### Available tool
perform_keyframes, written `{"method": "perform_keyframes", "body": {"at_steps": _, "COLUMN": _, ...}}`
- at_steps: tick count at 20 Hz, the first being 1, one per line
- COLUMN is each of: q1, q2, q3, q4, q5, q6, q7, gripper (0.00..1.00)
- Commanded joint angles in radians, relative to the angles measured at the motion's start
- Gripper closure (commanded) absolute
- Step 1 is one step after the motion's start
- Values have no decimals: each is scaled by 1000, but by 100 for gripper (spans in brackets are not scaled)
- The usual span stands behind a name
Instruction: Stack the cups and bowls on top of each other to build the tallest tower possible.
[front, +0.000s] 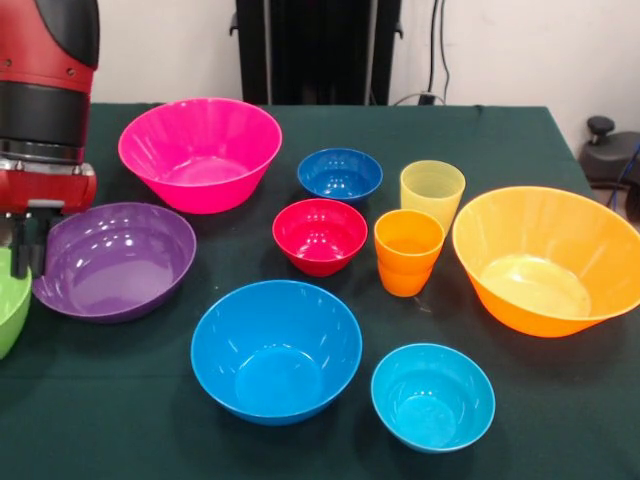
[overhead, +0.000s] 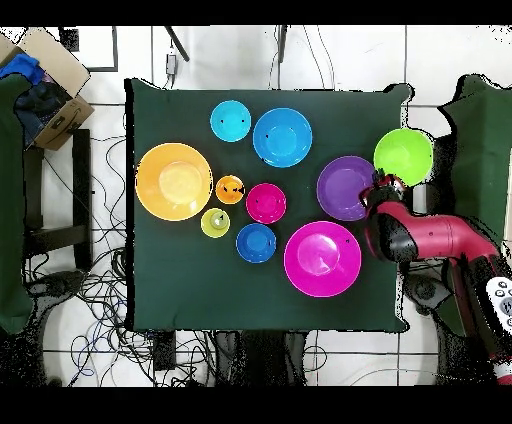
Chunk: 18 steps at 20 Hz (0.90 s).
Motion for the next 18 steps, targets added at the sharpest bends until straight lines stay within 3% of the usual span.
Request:
{"method": "perform_keyframes", "body": {"at_steps": 1, "q1": 48, "q2": -118, "q3": 83, "q4": 156, "q5": 18, "q6": 208, "q7": -170, "gripper": 100}}
{"method": "perform_keyframes", "body": {"at_steps": 6, "q1": 36, "q2": -353, "q3": 130, "q4": 272, "q5": 195, "q6": 419, "q7": -252, "gripper": 100}}
{"method": "perform_keyframes", "body": {"at_steps": 10, "q1": -21, "q2": -491, "q3": 208, "q4": 341, "q5": 299, "q6": 506, "q7": -333, "gripper": 100}}
{"method": "perform_keyframes", "body": {"at_steps": 15, "q1": -69, "q2": -596, "q3": 272, "q4": 417, "q5": 306, "q6": 482, "q7": -327, "gripper": 100}}
{"method": "perform_keyframes", "body": {"at_steps": 18, "q1": -87, "q2": -622, "q3": 297, "q4": 448, "q5": 291, "q6": 457, "q7": -295, "gripper": 100}}
